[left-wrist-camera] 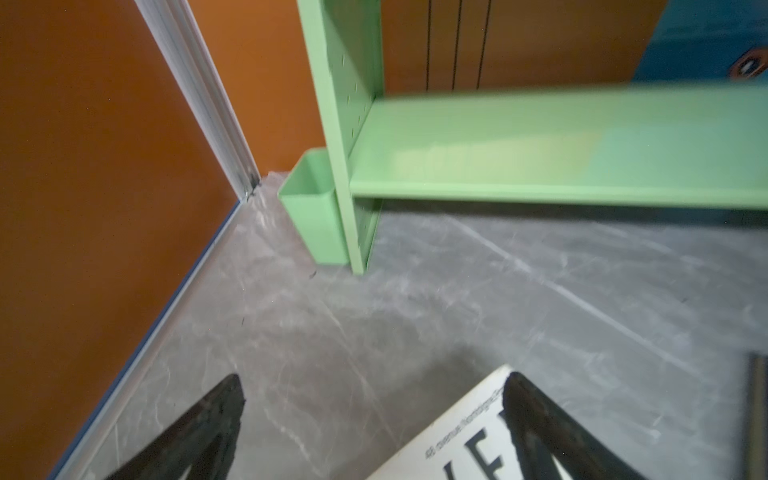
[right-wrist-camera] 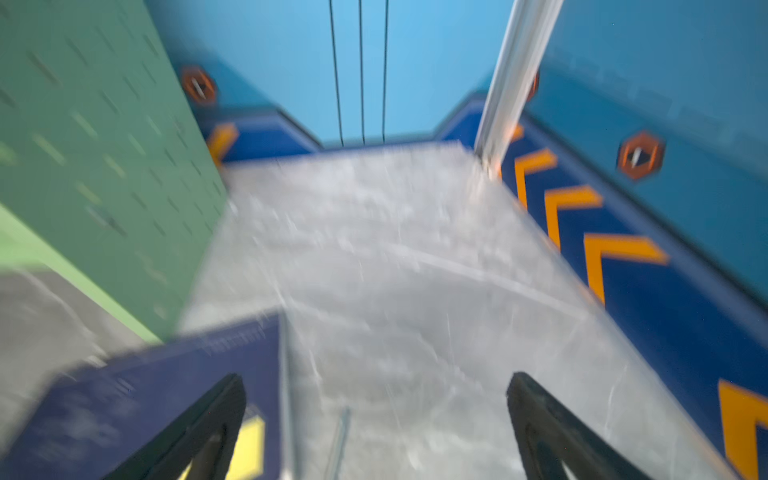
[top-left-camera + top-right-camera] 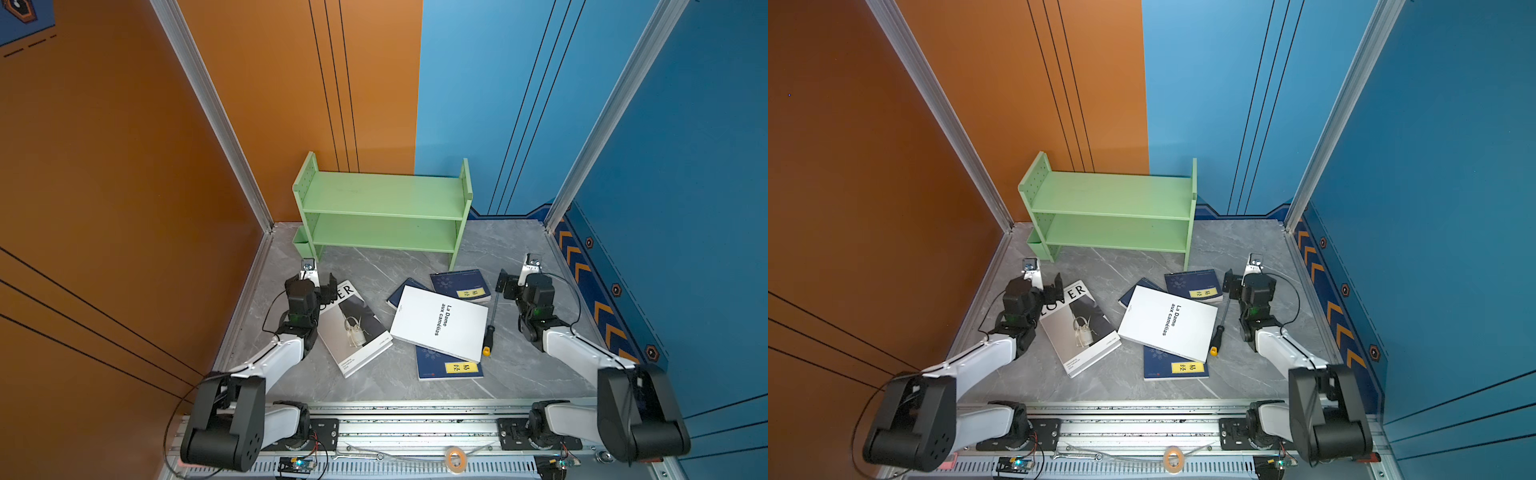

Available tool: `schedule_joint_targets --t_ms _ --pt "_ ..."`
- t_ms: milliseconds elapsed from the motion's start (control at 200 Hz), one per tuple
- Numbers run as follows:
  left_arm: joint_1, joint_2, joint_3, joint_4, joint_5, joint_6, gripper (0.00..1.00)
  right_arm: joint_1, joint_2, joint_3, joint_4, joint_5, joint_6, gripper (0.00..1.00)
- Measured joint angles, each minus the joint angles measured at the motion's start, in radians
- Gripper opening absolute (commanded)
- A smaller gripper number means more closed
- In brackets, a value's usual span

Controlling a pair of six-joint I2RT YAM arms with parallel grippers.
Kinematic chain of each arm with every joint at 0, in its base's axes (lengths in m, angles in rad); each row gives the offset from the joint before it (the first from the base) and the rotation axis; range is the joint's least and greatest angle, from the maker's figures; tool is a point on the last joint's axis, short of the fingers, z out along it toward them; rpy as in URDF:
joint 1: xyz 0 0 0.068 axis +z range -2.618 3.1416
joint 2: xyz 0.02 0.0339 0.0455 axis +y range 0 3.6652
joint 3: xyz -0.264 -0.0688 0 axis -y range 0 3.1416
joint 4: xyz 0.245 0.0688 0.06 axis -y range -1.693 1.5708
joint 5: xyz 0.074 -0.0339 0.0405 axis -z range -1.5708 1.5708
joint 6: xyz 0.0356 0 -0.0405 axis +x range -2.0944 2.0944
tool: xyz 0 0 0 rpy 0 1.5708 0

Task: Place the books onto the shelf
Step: 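Reach the left gripper to the LOVER book while the right gripper reaches across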

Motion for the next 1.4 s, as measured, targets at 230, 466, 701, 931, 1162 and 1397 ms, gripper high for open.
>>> schedule_joint_targets --t_ms 230,466,701,931,1162,1397 --pt "-0.144 -0.18 0.208 -0.426 -0.002 -0.189 0.98 0.204 -0.268 0.084 -0.319 -0.046 0.235 1.0" --pt "-0.294 -0.317 0.194 -0.625 0.12 -0.529 0.98 0.597 -0.325 0.081 -0.425 0.012 0.568 1.0" --pt "-0.536 -0.374 0.14 -0.685 0.126 -0.732 0.98 0.93 -0.134 0.15 -0.452 0.155 0.739 1.0" --pt "-0.521 -0.508 0.054 -0.699 0.064 -0.816 0.98 0.919 -0.046 0.254 -0.53 0.178 0.861 1.0" --pt "-0.31 -0.566 0.026 -0.841 0.082 -0.914 0.98 0.807 0.029 0.131 -0.419 0.051 0.993 1.0" --pt "-0.177 -0.441 0.065 -1.054 0.185 -0.903 0.98 0.808 0.319 0.286 -0.34 -0.095 0.959 1.0"
